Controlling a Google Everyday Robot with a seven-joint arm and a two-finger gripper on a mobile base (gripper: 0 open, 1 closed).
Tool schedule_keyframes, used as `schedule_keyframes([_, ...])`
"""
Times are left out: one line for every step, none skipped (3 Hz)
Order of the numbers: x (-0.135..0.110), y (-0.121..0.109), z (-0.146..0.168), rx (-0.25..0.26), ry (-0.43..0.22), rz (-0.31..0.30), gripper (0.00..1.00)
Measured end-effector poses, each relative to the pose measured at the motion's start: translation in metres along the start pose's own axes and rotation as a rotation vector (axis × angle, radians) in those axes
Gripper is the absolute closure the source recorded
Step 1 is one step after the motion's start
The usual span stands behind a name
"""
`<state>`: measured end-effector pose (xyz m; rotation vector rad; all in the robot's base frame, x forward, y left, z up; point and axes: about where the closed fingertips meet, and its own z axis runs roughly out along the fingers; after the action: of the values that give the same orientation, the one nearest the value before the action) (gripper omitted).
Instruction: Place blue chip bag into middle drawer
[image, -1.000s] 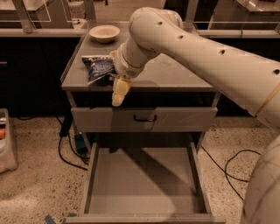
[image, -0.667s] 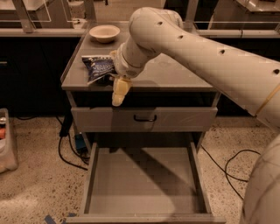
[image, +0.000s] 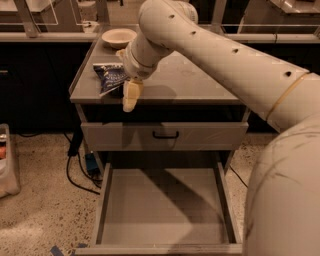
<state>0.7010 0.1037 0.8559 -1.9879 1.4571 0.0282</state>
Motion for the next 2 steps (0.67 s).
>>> schedule_keyframes([-0.0014,-0.0037,0.0017,0.0,-0.004,-0.006,0.15])
schedule_keyframes([-0.0015,-0.0037,0.0017,0.0,-0.004,-0.006,0.38])
